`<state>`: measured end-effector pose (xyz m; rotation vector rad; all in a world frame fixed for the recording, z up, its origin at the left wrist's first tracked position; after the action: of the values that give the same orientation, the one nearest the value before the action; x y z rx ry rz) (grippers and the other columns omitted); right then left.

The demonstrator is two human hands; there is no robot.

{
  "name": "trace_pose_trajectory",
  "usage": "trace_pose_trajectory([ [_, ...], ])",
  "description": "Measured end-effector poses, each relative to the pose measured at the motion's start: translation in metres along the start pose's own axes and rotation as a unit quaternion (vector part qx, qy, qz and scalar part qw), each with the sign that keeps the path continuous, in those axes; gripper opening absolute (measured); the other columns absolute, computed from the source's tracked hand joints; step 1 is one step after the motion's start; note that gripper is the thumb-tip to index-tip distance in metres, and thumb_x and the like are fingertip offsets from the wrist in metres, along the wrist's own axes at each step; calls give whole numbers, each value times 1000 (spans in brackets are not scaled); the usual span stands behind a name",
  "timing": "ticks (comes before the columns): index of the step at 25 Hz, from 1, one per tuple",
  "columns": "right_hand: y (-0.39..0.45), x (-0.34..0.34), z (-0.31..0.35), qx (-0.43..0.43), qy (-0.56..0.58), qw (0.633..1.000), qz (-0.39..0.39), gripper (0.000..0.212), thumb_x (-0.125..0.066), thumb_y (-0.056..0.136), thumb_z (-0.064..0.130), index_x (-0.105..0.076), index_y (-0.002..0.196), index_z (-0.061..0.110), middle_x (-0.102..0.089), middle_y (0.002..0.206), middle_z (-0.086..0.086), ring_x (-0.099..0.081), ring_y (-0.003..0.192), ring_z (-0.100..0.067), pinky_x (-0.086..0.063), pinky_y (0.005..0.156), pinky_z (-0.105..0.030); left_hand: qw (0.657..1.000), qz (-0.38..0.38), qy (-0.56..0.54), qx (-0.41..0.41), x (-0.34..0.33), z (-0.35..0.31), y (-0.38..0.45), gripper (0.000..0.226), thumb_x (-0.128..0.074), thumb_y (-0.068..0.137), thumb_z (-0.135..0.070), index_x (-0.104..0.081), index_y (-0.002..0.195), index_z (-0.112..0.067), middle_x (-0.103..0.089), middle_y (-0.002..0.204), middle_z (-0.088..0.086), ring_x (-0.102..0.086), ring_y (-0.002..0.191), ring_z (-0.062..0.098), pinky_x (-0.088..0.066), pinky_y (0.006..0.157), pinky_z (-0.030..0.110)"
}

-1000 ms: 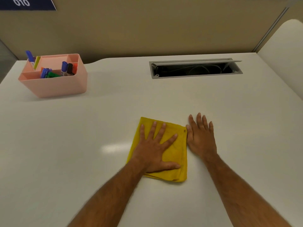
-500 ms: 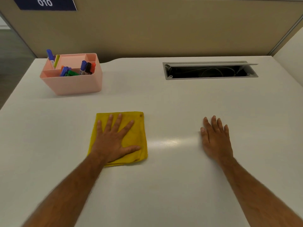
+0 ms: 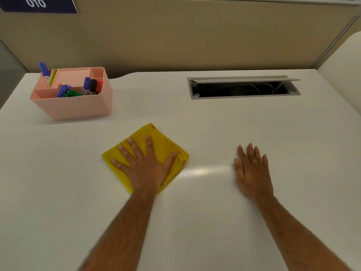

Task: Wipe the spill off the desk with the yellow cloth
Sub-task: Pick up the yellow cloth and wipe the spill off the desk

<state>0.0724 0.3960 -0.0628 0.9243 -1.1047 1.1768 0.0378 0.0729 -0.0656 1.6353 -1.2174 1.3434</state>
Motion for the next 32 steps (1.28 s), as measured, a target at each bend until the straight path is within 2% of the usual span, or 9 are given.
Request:
trace_pose_trajectory([
  [6,2,-1,0,2,1,1000,-9,66,-12,97,49,-28,155,21,-17,165,-12,-9,154,-26,-2,124,-46,996,5,17,-89,-20,-71,0,113,-3,65,-100,-2,158,-35,2,166,21,13,148,51,12,106,78],
  [10,3,-2,-1,2,-8,1000,-9,71,-7,94,52,-28,155,21,-18,165,-11,-11,153,-26,-4,124,-46,981,10,33,-191,-29,-104,-4,112,-3,65,-100,-6,157,-37,0,166,20,10,149,51,11,106,78],
  [14,5,-3,-1,4,-7,1000,-14,72,-8,94,52,-30,154,21,-20,164,-12,-14,153,-28,-5,124,-47,952,29,45,-301,-32,-115,-5,115,-4,59,-104,1,156,-43,6,167,13,15,150,46,13,107,76],
  [20,5,-6,-2,3,-21,1000,2,65,-19,97,50,-25,156,22,-16,165,-12,-10,154,-28,-3,124,-46,913,45,61,-401,-26,-101,9,113,-11,56,-106,7,153,-51,9,168,3,17,151,37,11,111,71],
  [24,4,-7,-2,-2,-47,999,27,62,-26,102,45,-13,158,22,-7,166,-12,-2,154,-26,0,124,-48,929,32,68,-363,-18,-71,29,113,-13,55,-107,5,152,-52,8,168,1,14,152,36,12,112,70],
  [26,8,-3,3,3,-41,999,32,65,-23,101,47,-8,158,22,-4,167,-12,1,154,-25,1,124,-47,943,24,70,-324,-12,-52,41,113,-12,55,-107,4,153,-52,6,168,1,12,153,36,12,113,69],
  [29,33,3,36,40,-10,999,23,69,-17,97,51,-3,159,23,-1,167,-12,4,154,-24,5,124,-45,965,17,64,-254,-3,-18,57,113,-12,56,-106,2,153,-51,4,168,2,10,153,36,10,114,69],
  [32,73,1,76,90,-24,995,23,64,-20,102,47,-4,159,22,0,167,-12,4,154,-25,5,124,-48,983,9,58,-176,8,19,67,114,-11,57,-106,0,154,-49,4,169,4,9,153,37,8,114,69],
])
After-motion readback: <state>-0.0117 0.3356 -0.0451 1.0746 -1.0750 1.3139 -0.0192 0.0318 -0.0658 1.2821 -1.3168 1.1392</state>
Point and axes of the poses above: each hand's wrist, its own y-axis towards the middle knuckle, its own x-axis out of the back of the hand, z = x × y, the point moved 5 cm from there along y, towards the middle knuckle
